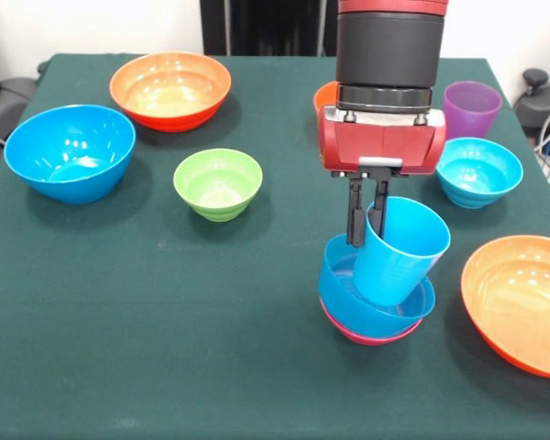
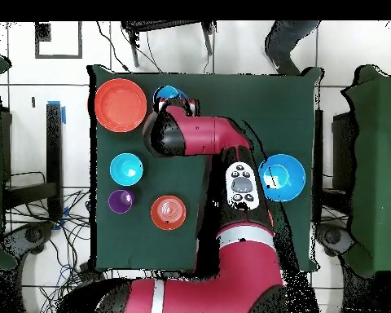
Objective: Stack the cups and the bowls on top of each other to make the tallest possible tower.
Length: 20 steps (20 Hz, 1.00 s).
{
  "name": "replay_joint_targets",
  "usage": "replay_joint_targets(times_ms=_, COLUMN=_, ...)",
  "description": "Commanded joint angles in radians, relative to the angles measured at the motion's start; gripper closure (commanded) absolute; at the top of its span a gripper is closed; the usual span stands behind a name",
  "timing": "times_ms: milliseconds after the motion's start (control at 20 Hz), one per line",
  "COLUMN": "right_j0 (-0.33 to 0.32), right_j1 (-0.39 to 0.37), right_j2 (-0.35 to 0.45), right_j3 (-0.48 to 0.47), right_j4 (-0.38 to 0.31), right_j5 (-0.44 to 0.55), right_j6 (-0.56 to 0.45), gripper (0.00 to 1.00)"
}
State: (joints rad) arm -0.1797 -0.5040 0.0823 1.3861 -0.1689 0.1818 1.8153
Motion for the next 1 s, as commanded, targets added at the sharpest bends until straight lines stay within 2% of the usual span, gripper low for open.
replay_joint_targets(times_ms=50, right_j0=-0.023, right_j1=0.023, right_j2=0.093, right_j3=-0.014, right_j4=-0.049, right_j5=0.030, right_j6=0.009, gripper=1.00)
replay_joint_targets(times_ms=450, right_j0=-0.050, right_j1=0.039, right_j2=0.124, right_j3=0.003, right_j4=-0.048, right_j5=0.024, right_j6=0.006, gripper=1.00)
replay_joint_targets(times_ms=1000, right_j0=-0.052, right_j1=0.055, right_j2=0.126, right_j3=0.001, right_j4=-0.060, right_j5=0.028, right_j6=0.001, gripper=1.00)
